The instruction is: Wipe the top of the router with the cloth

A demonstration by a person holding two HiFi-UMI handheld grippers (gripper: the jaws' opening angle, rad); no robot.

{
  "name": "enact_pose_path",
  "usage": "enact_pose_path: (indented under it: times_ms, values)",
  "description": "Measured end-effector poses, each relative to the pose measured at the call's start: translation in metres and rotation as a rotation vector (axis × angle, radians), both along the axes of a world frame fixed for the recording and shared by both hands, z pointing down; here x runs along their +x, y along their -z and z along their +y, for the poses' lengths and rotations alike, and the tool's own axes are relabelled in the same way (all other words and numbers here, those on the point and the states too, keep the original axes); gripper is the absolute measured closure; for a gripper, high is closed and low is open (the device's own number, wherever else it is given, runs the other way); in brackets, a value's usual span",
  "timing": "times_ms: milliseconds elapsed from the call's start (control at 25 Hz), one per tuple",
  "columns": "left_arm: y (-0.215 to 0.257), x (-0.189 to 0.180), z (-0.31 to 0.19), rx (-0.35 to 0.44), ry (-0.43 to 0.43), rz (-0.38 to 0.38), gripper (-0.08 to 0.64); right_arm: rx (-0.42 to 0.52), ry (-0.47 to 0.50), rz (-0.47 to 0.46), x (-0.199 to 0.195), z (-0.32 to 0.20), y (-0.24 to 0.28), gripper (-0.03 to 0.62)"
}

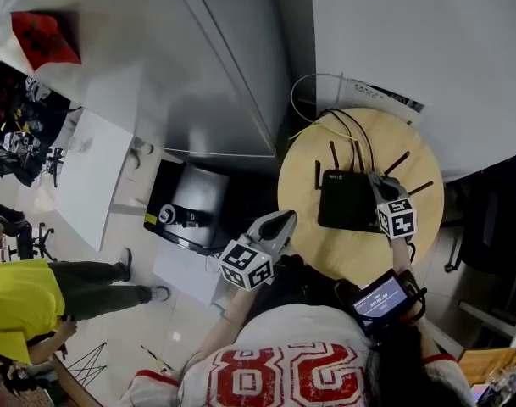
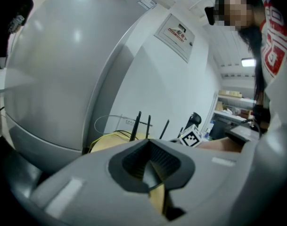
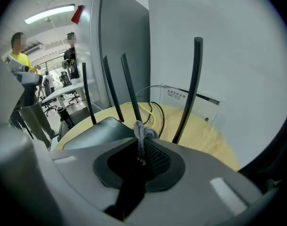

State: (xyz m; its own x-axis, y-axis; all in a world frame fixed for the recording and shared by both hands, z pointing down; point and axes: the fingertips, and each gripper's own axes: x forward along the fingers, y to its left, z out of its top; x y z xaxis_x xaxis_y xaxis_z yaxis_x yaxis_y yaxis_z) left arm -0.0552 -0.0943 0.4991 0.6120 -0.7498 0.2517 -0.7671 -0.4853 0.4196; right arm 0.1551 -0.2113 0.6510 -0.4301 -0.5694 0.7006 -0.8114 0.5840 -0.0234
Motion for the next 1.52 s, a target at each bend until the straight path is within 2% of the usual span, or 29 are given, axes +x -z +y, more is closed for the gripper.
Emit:
enact_pose_path:
  times_ms: [320,680,960,1080,1200,1360,1520]
  values:
    - [-0.001,0.008,-0.001,-0.005,-0.019,0.007,0.56,-0.034,-0.006,-0.037,-0.002,0.035,-0.006,0.557]
    - [-0.003,0.039,-0.003,-0.003,-0.105,0.026,0.56,-0.068,-0.051,-0.106,-0.003,0.111,-0.005,0.557]
    - [-0.004,0.064,-0.002,-0.004,-0.171,0.039,0.56,-0.095,-0.073,-0.134,0.002,0.149,-0.007,0.557]
    - [-0.004,0.071,0.0,-0.006,-0.184,0.04,0.56,-0.095,-0.079,-0.146,0.005,0.146,-0.007,0.557]
    - [-0.004,0.071,0.0,-0.007,-0.177,0.039,0.56,-0.051,-0.095,-0.125,0.015,0.124,0.0,0.557]
    - [-0.005,0.061,0.002,-0.008,-0.144,0.026,0.56,0.0,-0.136,-0.102,0.032,0.08,0.006,0.557]
    - [-0.006,0.044,0.005,-0.011,-0.086,0.014,0.56,0.03,-0.127,-0.056,0.042,0.042,0.007,0.557]
